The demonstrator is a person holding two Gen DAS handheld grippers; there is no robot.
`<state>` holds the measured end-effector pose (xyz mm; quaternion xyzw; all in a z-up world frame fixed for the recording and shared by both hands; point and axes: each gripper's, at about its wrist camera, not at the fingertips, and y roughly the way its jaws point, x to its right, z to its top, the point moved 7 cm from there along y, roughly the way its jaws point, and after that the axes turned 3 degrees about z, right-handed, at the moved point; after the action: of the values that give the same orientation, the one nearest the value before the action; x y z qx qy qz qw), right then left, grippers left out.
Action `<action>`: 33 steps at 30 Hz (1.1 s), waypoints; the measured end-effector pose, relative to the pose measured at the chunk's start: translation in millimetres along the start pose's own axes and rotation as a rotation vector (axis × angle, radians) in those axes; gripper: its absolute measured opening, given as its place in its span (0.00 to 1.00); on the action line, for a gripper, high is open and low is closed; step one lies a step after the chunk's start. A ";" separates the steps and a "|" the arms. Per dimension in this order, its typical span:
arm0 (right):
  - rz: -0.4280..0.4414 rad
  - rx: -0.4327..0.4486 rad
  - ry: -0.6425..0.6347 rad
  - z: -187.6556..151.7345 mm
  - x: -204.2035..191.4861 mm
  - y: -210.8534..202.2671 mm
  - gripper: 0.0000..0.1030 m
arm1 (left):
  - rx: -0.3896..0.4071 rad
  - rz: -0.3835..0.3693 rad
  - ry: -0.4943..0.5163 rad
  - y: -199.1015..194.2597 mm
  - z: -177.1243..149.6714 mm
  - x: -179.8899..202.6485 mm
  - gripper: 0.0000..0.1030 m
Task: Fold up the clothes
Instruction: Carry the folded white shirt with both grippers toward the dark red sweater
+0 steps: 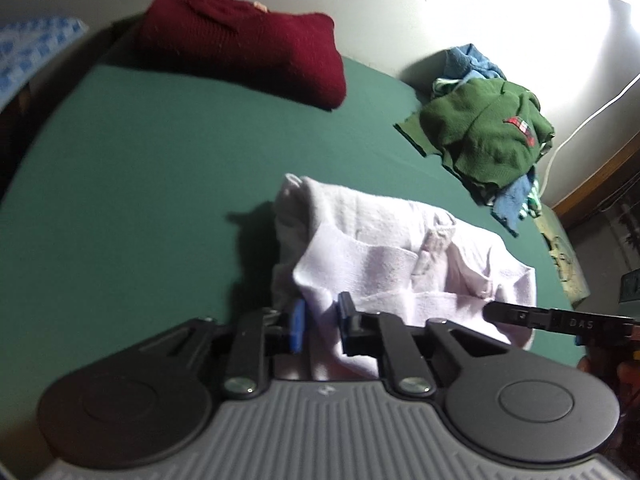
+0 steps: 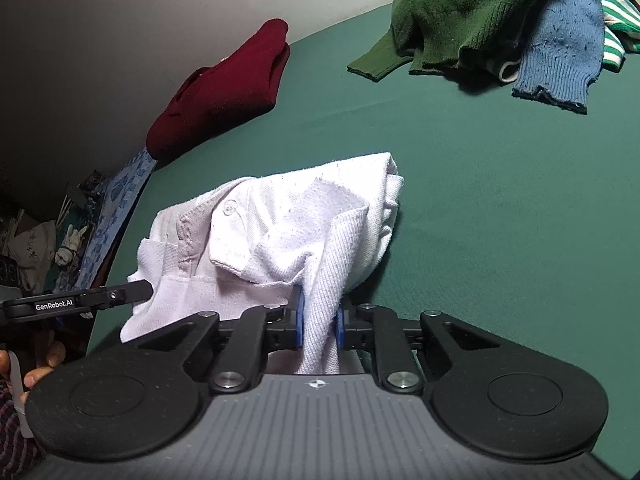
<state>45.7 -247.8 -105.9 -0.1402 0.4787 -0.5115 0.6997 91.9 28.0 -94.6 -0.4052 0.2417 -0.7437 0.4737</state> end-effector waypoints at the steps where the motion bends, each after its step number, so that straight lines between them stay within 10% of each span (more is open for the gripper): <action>1: -0.003 -0.001 -0.002 0.0 -0.4 0.0 0.16 | 0.002 0.003 0.014 1.4 0.3 0.4 0.56; 12: -0.008 -0.003 0.005 -3.3 3.0 -0.3 0.20 | -0.017 -0.008 0.112 27.6 2.7 6.6 0.65; 21: -0.005 0.023 -0.006 -0.9 -2.4 -3.1 0.14 | 0.007 -0.027 0.032 28.0 4.3 18.0 0.08; 33: 0.075 0.121 -0.099 41.3 -49.7 -28.8 0.13 | 0.157 -0.084 0.087 -25.1 59.1 34.0 0.03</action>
<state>61.7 -230.2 -39.2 -0.1050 0.4165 -0.5054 0.7484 120.7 9.8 -30.4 -0.3439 0.1860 -0.7963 0.4615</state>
